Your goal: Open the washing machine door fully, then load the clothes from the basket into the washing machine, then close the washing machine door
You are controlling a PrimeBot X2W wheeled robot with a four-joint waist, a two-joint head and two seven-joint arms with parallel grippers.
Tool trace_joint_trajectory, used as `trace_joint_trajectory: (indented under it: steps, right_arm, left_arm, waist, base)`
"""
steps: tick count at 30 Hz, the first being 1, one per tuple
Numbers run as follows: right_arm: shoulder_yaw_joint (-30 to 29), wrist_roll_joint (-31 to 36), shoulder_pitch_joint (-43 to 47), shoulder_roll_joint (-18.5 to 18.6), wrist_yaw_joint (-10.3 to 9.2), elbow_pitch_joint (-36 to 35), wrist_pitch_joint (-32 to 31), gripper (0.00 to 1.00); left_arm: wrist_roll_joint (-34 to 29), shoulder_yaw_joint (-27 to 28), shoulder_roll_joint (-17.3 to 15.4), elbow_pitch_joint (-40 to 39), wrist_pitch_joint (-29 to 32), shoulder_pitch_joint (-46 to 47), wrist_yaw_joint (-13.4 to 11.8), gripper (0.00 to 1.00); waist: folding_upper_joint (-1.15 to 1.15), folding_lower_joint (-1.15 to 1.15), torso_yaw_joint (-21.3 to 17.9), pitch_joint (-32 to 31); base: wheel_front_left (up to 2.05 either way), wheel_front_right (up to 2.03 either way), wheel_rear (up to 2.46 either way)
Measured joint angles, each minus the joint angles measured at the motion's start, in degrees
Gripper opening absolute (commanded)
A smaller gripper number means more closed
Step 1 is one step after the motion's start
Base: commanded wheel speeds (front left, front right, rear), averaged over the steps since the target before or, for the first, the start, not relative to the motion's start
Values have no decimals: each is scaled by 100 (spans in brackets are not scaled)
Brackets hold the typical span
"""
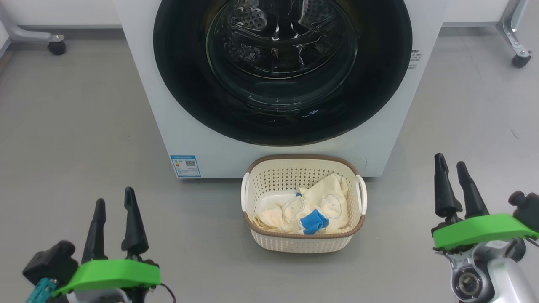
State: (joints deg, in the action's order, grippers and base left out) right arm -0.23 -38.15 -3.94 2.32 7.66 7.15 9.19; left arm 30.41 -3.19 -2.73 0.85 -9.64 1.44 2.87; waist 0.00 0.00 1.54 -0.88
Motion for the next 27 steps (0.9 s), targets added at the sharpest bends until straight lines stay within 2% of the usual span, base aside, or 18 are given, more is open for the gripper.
trace_joint_trajectory:
  steps: [7,19,27]
  right_arm:
    - [49,724,-1,0,0,4,122,100]
    - [134,1417,-20,0,0,301,288,100]
    - [156,2094,-134,0,0,969,347,100]
  left_arm:
    - [-779,-155,0,-27,-99,-1,-211,100]
    - [-1690,-364,0,367,-268,-26,-208,100]
    - [-2256,-456,1,728,-358,-26,-203,100]
  waist:
    - [0,0,13,-8]
    - [0,0,22,-28]
    - [0,0,13,-43]
  base:
    - [0,0,0]
    - [0,0,0]
    - [0,0,0]
